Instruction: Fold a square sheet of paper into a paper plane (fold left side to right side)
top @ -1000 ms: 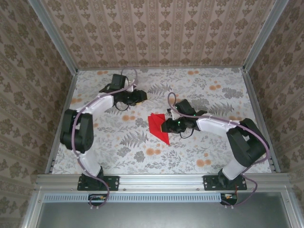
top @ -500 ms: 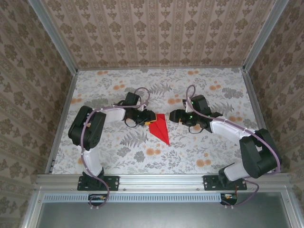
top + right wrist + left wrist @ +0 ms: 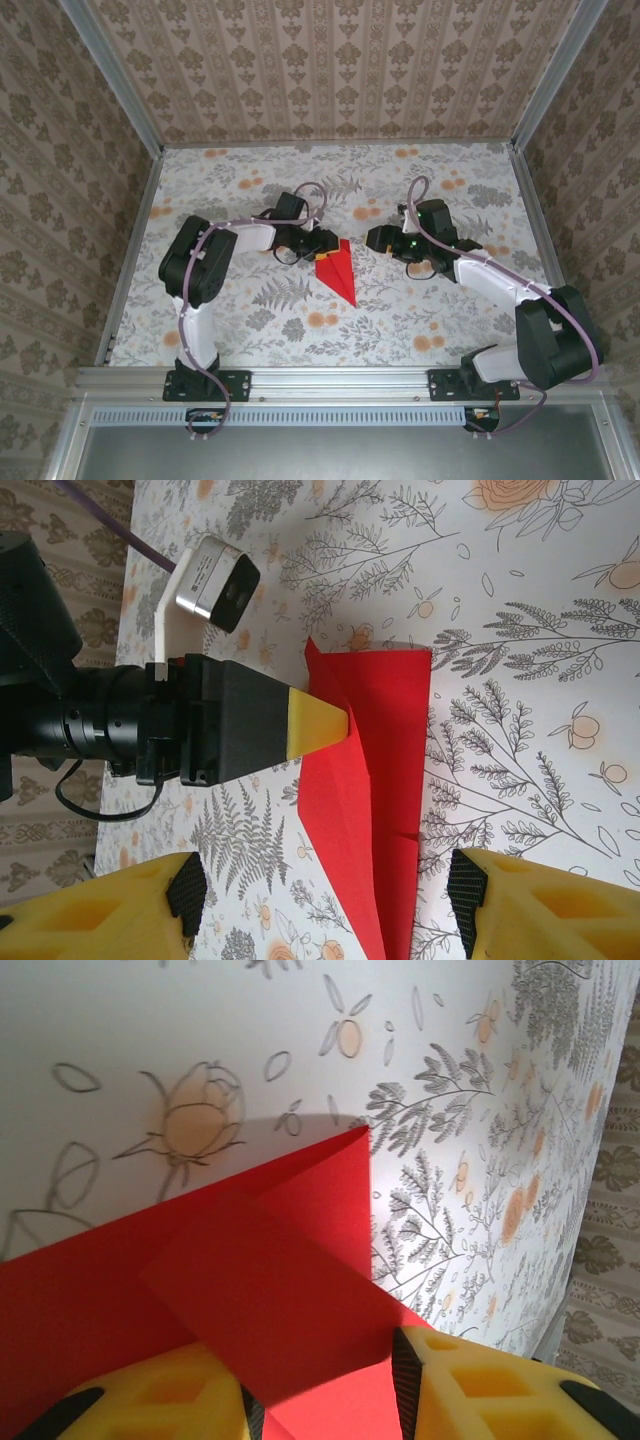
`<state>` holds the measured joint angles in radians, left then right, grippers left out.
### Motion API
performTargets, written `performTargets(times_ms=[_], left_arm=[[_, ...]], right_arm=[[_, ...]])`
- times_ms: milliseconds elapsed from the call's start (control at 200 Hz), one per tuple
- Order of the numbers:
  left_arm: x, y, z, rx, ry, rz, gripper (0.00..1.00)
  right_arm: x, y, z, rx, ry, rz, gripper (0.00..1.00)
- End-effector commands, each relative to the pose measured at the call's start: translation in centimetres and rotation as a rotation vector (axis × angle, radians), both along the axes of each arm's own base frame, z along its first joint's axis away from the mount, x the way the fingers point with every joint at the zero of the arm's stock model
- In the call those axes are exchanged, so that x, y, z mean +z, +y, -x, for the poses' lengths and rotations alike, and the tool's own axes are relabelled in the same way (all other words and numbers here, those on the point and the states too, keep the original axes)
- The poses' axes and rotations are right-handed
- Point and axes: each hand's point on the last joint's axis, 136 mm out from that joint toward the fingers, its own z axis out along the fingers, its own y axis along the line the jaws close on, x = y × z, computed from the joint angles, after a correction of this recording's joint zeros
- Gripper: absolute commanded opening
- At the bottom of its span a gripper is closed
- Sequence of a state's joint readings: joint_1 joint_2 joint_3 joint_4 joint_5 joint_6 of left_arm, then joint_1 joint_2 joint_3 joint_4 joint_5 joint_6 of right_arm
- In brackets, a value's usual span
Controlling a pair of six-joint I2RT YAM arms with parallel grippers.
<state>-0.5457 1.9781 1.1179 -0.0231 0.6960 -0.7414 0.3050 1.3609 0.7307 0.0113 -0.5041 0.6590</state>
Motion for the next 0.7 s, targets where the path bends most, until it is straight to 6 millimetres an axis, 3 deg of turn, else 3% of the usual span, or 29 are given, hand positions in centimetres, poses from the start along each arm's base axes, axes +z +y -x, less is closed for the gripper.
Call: performTargets(times_ms=[0,205,330,515,695], left_arm=[[0.8,-0.4,-0.2,-0.01,-0.008,0.006,0.39],[1.9,-1.9,-0.9,-0.02,-0.041,0.059,0.23],[3.4,-2.2,-1.6,-0.028,-0.088,0.073,0.15],[8.2,-1.4,-2.7,-0.04,-0.214,0.095,0.05],[13.8,0.6,-4.3,-0.019,-0.337,0.128,0.0]], right_arm=[[0.2,-0.2,0.7,0.013,0.001,-0.013,0.68],[0.1,0.0,1.0,0.027,0.002,-0.032,0.68],[1.1,0.0,1.0,0.037,-0.022,-0.071,0.76],[3.5,-1.0,0.4,0.032,-0.076,-0.11,0.99],[5.3,-2.6,-0.5,0.008,-0.123,-0.139,1.0]])
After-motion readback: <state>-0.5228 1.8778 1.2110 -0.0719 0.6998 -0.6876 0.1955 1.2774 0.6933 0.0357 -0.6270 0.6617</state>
